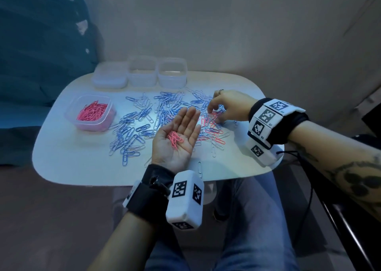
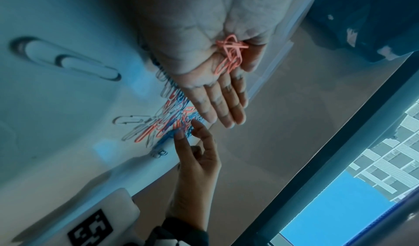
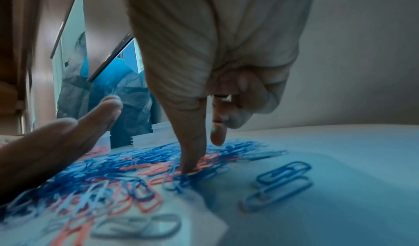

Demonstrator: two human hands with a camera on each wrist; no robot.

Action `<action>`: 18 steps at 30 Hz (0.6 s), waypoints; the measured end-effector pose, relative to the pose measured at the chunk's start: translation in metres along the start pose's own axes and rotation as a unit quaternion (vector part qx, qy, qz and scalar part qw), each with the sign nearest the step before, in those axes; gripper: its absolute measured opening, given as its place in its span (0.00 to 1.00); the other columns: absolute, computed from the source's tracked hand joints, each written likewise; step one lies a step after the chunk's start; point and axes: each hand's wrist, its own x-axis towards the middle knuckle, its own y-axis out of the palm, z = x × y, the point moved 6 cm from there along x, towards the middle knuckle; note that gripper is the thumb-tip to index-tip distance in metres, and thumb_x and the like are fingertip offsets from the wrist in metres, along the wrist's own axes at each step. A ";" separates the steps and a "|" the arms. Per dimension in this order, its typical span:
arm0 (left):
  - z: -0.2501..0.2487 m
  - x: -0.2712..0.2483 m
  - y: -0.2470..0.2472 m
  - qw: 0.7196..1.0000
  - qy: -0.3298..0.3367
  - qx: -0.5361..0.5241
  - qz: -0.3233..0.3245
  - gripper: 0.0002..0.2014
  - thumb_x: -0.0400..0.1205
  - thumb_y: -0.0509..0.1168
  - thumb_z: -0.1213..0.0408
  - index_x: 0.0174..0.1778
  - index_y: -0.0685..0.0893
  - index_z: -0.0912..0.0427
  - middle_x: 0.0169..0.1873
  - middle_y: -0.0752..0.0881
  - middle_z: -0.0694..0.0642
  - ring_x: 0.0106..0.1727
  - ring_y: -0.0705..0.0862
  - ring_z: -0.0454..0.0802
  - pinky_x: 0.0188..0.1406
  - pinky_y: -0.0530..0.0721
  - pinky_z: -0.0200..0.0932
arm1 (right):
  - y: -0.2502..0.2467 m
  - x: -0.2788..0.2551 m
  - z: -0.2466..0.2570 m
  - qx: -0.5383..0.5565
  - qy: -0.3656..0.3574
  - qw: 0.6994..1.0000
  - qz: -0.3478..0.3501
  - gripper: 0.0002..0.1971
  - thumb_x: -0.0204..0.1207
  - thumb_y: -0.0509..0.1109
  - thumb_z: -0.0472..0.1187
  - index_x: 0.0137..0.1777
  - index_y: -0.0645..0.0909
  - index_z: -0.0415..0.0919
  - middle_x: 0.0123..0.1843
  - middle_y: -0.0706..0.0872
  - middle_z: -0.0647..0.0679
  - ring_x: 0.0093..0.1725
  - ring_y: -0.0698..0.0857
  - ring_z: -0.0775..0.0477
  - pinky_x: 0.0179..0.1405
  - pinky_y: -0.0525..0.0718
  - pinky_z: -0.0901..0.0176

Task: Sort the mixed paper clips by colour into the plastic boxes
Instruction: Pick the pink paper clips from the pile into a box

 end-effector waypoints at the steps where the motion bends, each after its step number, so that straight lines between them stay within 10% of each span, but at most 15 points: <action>1: 0.000 0.000 0.000 1.000 -0.001 -0.002 0.003 0.31 0.46 0.82 0.74 0.48 0.89 0.70 0.52 0.89 0.64 0.53 0.89 0.58 0.52 0.85 0.55 | 0.000 0.001 0.001 0.003 0.000 1.000 0.000 0.16 0.72 0.73 0.38 0.60 0.83 0.43 0.58 0.80 0.45 0.47 0.71 0.52 0.49 0.72 0.59; 10: 0.001 0.001 0.001 1.000 -0.007 -0.011 0.017 0.28 0.49 0.80 0.75 0.49 0.89 0.71 0.52 0.88 0.66 0.52 0.89 0.60 0.50 0.86 0.56 | 0.005 0.002 0.010 -0.005 0.005 0.999 0.043 0.14 0.68 0.76 0.40 0.53 0.82 0.42 0.51 0.83 0.49 0.55 0.80 0.46 0.56 0.78 0.53; 18: 0.001 0.001 0.000 1.000 0.008 -0.017 -0.014 0.19 0.71 0.54 0.66 0.42 0.90 0.70 0.48 0.90 0.63 0.48 0.90 0.56 0.48 0.86 0.51 | 0.012 0.001 0.010 -0.045 -0.006 0.997 0.068 0.09 0.74 0.71 0.41 0.37 0.74 0.48 0.43 0.78 0.50 0.46 0.75 0.49 0.49 0.75 0.56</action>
